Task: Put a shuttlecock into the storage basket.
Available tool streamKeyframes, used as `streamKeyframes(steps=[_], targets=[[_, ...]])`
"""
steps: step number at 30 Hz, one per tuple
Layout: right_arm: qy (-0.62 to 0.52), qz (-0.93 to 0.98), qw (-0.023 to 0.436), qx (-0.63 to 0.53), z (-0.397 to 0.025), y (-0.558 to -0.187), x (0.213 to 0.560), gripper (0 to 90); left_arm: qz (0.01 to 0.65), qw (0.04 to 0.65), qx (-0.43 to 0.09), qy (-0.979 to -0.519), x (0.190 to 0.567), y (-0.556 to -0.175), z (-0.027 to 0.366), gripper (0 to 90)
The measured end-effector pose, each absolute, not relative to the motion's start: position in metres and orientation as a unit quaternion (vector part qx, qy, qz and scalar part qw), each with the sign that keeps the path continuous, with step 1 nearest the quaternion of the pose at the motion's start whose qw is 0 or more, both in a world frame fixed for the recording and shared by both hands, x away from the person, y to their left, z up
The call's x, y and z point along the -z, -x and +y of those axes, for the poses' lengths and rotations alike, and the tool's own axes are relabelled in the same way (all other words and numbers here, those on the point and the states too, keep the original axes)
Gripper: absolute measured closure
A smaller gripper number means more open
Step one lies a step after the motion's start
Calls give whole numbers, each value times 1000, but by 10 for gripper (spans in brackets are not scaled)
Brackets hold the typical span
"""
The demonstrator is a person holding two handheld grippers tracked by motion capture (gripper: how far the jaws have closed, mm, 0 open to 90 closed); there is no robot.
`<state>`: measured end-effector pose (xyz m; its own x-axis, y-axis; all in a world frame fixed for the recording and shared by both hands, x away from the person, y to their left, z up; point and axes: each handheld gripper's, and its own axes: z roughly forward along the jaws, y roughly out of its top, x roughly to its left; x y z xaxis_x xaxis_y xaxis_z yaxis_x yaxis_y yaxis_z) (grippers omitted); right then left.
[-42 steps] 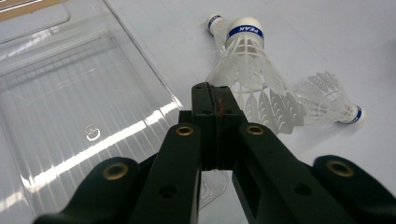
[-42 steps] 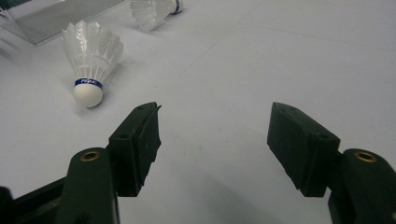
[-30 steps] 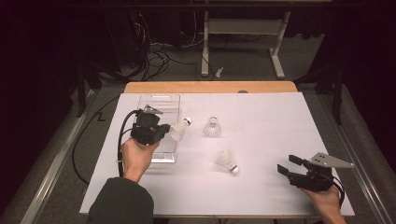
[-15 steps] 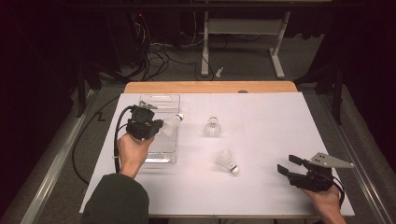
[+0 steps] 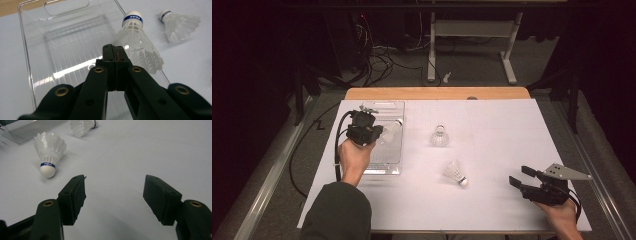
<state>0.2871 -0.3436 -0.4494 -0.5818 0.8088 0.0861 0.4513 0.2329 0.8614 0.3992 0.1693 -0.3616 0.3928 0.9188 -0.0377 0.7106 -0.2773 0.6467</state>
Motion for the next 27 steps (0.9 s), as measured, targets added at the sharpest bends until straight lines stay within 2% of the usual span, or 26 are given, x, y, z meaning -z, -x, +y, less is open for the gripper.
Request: streamKeyframes(steps=[27], targets=[[-413,762,193,-460,-343,-287,450,346,562,273,-159,-764,383,-427,169,899]])
